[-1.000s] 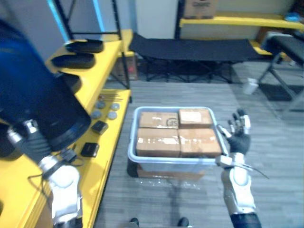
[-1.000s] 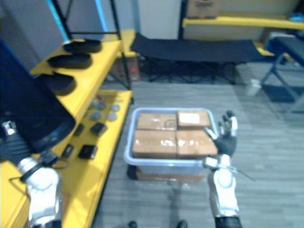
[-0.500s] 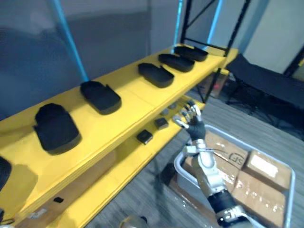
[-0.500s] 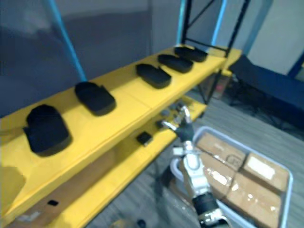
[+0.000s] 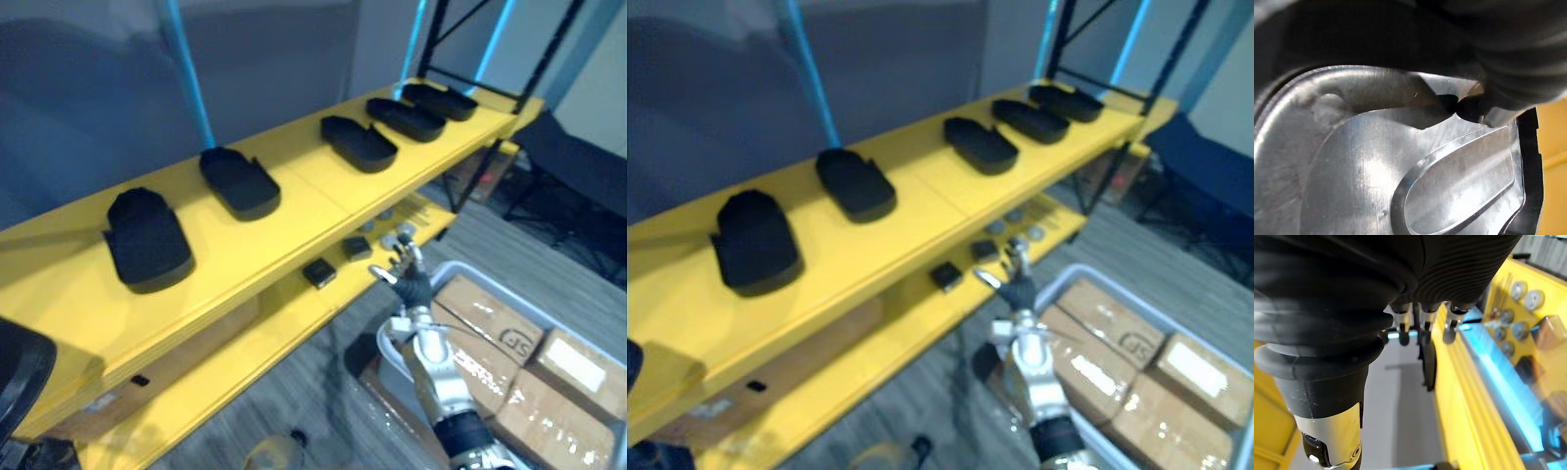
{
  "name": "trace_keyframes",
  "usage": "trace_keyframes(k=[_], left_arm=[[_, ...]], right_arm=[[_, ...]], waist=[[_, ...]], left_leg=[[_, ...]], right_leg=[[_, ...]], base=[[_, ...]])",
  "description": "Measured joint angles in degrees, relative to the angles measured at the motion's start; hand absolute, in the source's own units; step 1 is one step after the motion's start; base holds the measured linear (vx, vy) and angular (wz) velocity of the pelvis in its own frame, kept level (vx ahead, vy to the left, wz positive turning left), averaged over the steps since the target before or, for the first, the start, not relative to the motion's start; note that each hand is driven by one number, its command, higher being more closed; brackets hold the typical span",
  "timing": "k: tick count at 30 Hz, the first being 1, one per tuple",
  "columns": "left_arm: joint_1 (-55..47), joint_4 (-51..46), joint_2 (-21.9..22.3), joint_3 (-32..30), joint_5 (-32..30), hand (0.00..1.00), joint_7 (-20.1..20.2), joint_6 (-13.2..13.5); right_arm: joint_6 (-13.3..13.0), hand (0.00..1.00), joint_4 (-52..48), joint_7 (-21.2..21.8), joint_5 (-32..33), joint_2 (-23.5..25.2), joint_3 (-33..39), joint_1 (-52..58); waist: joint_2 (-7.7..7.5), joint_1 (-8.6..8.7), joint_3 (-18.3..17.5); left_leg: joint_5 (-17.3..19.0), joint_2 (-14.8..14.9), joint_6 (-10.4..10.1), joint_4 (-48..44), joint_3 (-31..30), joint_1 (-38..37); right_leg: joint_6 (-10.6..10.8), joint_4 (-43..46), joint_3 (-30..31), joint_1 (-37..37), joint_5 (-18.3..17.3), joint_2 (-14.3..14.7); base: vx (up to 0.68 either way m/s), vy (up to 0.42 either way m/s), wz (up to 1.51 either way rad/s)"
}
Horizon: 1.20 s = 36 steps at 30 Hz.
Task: Walk over and take plastic housings, then place them on the shelf
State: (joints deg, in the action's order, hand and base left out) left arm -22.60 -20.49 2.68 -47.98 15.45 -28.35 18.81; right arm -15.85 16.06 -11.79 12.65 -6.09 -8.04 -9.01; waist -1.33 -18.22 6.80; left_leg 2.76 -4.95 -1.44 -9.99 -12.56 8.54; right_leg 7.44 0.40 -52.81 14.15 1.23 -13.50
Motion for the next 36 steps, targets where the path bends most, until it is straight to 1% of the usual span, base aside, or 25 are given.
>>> trace_keyframes(k=[5, 7, 8, 10, 11, 12, 13, 14, 15, 17, 19, 21, 23, 24, 26, 27, 28, 29, 30, 31, 32, 33, 34, 35, 36], left_arm=[[0.15, -0.02, 0.11, 2.89, 2.16, 1.0, 0.2, -0.18], [0.48, -0.3, -0.26, 5.57, 2.12, 1.0, 1.22, -0.13], [0.81, -0.3, -0.58, 6.54, 2.06, 1.0, 1.52, -0.15], [2.7, -0.3, -2.73, 10.57, 1.97, 1.0, 2.22, -0.15], [3.31, -0.3, -3.34, 11.4, 1.96, 1.0, 2.38, -0.13], [4.6, -0.28, -4.9, 13.12, 1.95, 1.0, 2.56, -0.14], [5.34, -0.29, -5.22, 13.59, 1.9, 1.0, 2.66, -0.13], [5.85, -0.28, -5.19, 14.65, 1.78, 1.0, 2.58, -0.1], [5.27, -0.28, -4.66, 15.52, 1.75, 1.0, 2.54, -0.12], [2.75, -1.61, -4.19, 16.97, 1.42, 1.0, 2.39, -0.11], [2.04, -2.7, -4.21, 16.97, 1.4, 1.0, 2.39, -0.11], [1.81, -3.8, -4.34, 16.62, 1.09, 1.0, 1.61, 0.15], [1.72, -3.76, -4.22, 16.68, -0.69, 1.0, 0.98, 0.08], [1.75, -3.95, -4.3, 16.37, -2.59, 1.0, 0.86, 0.12], [1.96, -4.56, -4.35, 14.97, -2.73, 1.0, 0.89, 0.21], [2.66, -4.87, -4.68, 13.02, -2.74, 1.0, 0.86, 0.56], [2.91, -5.5, -5.05, 11.5, -2.74, 1.0, 0.71, 1.25], [2.93, -5.77, -5.33, 11.1, -2.74, 1.0, 0.46, 1.75], [3.95, -5.39, -5.77, 10.77, -2.89, 1.0, -0.02, 2.81], [5.24, -5.37, -6.25, 11.24, -2.89, 1.0, -0.39, 2.72], [5.49, -5.4, -7.13, 11.19, -2.91, 1.0, -0.62, 2.72], [5.86, -5.4, -9.17, 11.16, -3.09, 1.0, -0.91, 2.45], [6.23, -5.36, -10.18, 11.42, -3.21, 1.0, -1.84, 2.2], [6.54, -5.37, -10.43, 11.83, -3.22, 1.0, -2.47, 2.19], [8.06, -5.34, -10.94, 12.81, -3.26, 1.0, -3.24, 2.0]], right_arm=[[-0.03, 0.0, -0.58, 2.16, -0.19, -0.07, 0.2, 1.01], [-0.09, 0.0, -3.38, 2.35, -0.82, -0.22, 1.05, 3.61], [-0.11, 0.0, -4.04, 2.21, -1.28, -0.29, 1.73, 4.43], [-0.4, 0.0, -5.94, 1.67, -1.18, -0.8, 4.87, 7.71], [-0.72, 0.0, -6.13, 1.68, -1.18, -0.78, 5.78, 8.63], [-1.72, 0.0, -6.44, 1.71, -1.22, -0.8, 7.03, 10.37], [-2.06, 0.0, -6.53, 1.81, -1.34, -0.88, 7.43, 10.9], [-2.26, 0.0, -6.52, 1.99, -1.55, -0.97, 7.84, 11.06], [-2.86, 0.0, -6.51, 2.32, -1.66, -1.17, 7.91, 10.97], [-4.13, 0.0, -6.53, 4.06, -2.35, -2.59, 7.58, 10.64], [-4.15, 0.0, -6.53, 4.4, -2.58, -3.13, 7.51, 10.38], [-4.18, 0.0, -6.85, 4.45, -2.6, -3.13, 6.64, 9.95], [-4.21, 0.0, -6.83, 4.51, -2.67, -3.13, 6.26, 10.09], [-4.22, 0.0, -6.82, 4.55, -2.64, -3.15, 6.37, 10.52], [-4.65, 0.0, -7.05, 4.36, -2.5, -3.21, 6.42, 10.36], [-5.34, 0.0, -7.07, 4.05, -2.39, -2.94, 6.63, 10.31], [-5.71, 0.0, -7.12, 3.7, -2.41, -2.34, 6.63, 10.76], [-5.73, 0.0, -7.34, 3.05, -2.43, -2.02, 6.61, 11.26], [-5.91, 0.0, -8.6, 2.18, -2.44, -1.92, 6.64, 11.58], [-5.97, 0.0, -8.86, 1.51, -2.5, -1.83, 6.62, 11.29], [-5.99, 0.0, -8.86, 1.38, -2.6, -1.48, 6.63, 10.9], [-6.03, 0.0, -8.8, 1.28, -2.9, -0.65, 6.8, 10.22], [-6.35, 0.0, -8.78, 1.34, -3.84, -0.3, 6.8, 9.44], [-6.5, 0.0, -8.79, 1.43, -4.47, -0.33, 6.83, 9.11], [-6.94, 0.0, -8.84, 1.49, -5.15, -0.51, 7.17, 8.7]], waist=[[0.48, 0.73, 0.92], [0.77, 3.29, 1.1], [0.77, 3.56, 1.1], [0.66, 5.29, 1.54], [0.75, 5.81, 1.83], [0.34, 7.1, 2.26], [-0.1, 7.42, 2.75], [-0.85, 7.58, 3.79], [-0.27, 7.42, 4.67], [2.71, 7.04, 6.49], [3.27, 6.63, 7.05], [2.44, 6.43, 7.6], [2.93, 7.04, 8.16], [2.03, 7.81, 8.11], [1.62, 7.89, 7.46], [0.81, 7.77, 7.47], [-0.31, 7.74, 6.83], [-1.08, 7.55, 6.26], [-1.37, 7.06, 6.0], [-1.4, 7.09, 5.54], [-1.6, 7.09, 5.39], [-2.06, 7.18, 5.5], [-2.04, 7.78, 5.49], [-1.6, 8.22, 5.45], [-0.67, 8.74, 5.03]], left_leg=[[0.5, 0.2, 0.39, -0.48, 1.42, -0.63], [0.54, 0.1, 0.46, -0.19, -1.13, -0.73], [0.37, 0.11, 0.32, 0.03, -1.83, -0.78], [-2.13, -0.09, -0.09, 2.59, -6.12, -2.14], [-3.02, -0.16, -0.26, 3.39, -7.5, -2.52], [-4.64, -0.51, -0.6, 4.72, -10.46, -2.49], [-5.09, -1.01, -0.71, 4.72, -11.28, -2.45], [-5.21, -2.2, -0.85, 3.46, -11.79, -2.39], [-5.2, -2.6, -0.88, 2.32, -11.03, -2.28], [-5.05, -0.58, -1.36, 1.48, -7.45, -2.44], [-4.88, 0.25, -1.96, 1.5, -6.36, -2.35], [-4.71, 0.52, -2.56, 1.43, -3.87, -1.33], [-5.07, 2.01, -2.7, 1.55, -2.27, -1.01], [-5.31, 2.79, -2.39, 0.82, -0.65, -0.21], [-5.09, 3.01, -2.13, -1.92, 0.44, 1.93], [-3.43, 2.19, -1.01, -4.98, 0.81, 3.56], [-0.77, 1.28, 0.74, -7.86, 2.76, 4.29], [0.49, 0.89, 0.99, -8.29, 3.48, 4.32], [1.71, 0.97, -0.05, -9.41, 2.84, 4.56], [1.97, 1.1, 0.3, -9.19, 2.4, 4.44], [1.96, 1.34, 0.34, -8.07, 2.06, 3.88], [1.56, 1.43, 0.99, -5.15, 1.77, 1.67], [1.51, 1.46, 2.18, -3.66, 1.43, -0.81], [1.71, 1.64, 2.45, -3.32, 0.86, -1.77], [2.19, 2.51, 2.56, -2.8, -0.03, -2.84]], right_leg=[[-0.14, 0.99, 2.66, -0.13, 0.01, -0.39], [-0.78, 4.4, 8.66, -0.61, -0.39, -0.54], [-1.24, 5.66, 10.9, -1.06, -0.67, -0.66], [-3.49, 12.06, 19.04, -2.73, -2.26, -1.13], [-4.09, 13.67, 20.92, -3.29, -3.15, -1.16], [-4.98, 15.5, 24.84, -3.87, -7.35, -0.5], [-5.33, 15.41, 26.02, -3.85, -8.87, 0.07], [-6.38, 14.36, 25.76, -2.74, -10.73, 0.44], [-5.68, 13.26, 26.55, -1.4, -10.53, 0.69], [-4.65, 12.89, 27.47, -0.92, -10.89, 2.12], [-3.71, 12.59, 27.95, -0.98, -11.46, 2.37], [-0.98, 10.42, 27.86, -0.91, -15.04, 2.2], [-1.48, 10.93, 27.34, -1.17, -15.83, 2.68], [-1.52, 11.52, 26.33, -1.28, -16.64, 2.54], [-1.31, 12.4, 26.09, -2.19, -17.37, 2.54], [-1.8, 12.57, 26.29, -2.3, -17.88, 2.3], [-1.14, 11.67, 26.69, -1.56, -18.69, 1.9], [-1.05, 11.73, 26.95, -1.2, -18.95, 1.64], [-1.44, 22.83, 30.19, -4.49, -17.53, 1.45], [-0.26, 31.35, 34.74, -10.02, -13.25, 0.4], [-0.81, 34.45, 36.4, -11.89, -11.22, 0.45], [-3.45, 40.61, 37.22, -14.86, -7.61, -0.6], [-4.8, 44.62, 37.23, -16.34, -10.35, -1.74], [-5.07, 44.77, 37.1, -16.69, -12.37, -1.46], [-5.94, 41.07, 37.33, -18.08, -15.4, 0.05]], base=[[0.04, 0.028, -0.08], [0.09, 0.094, 0.44], [0.09, 0.121, 0.61], [0.1, 0.196, 0.84], [0.08, 0.178, 1.18], [0.03, 0.034, 0.98], [0.0, -0.054, 0.97], [-0.05, -0.094, 0.5], [-0.1, -0.082, 0.28], [-0.16, -0.067, -0.16], [-0.17, -0.071, -0.29], [-0.21, -0.089, -0.3], [-0.16, -0.059, 0.12], [-0.12, -0.04, 0.33], [-0.02, 0.021, 0.2], [0.1, 0.087, 0.15], [0.15, 0.089, 0.14], [0.25, 0.047, 0.18], [0.24, 0.157, 0.19], [0.22, 0.184, 0.24], [0.18, 0.234, 0.15], [0.2, 0.137, 0.07], [0.18, 0.114, 0.06], [0.09, 0.116, 0.17], [-0.03, 0.092, 0.22]])
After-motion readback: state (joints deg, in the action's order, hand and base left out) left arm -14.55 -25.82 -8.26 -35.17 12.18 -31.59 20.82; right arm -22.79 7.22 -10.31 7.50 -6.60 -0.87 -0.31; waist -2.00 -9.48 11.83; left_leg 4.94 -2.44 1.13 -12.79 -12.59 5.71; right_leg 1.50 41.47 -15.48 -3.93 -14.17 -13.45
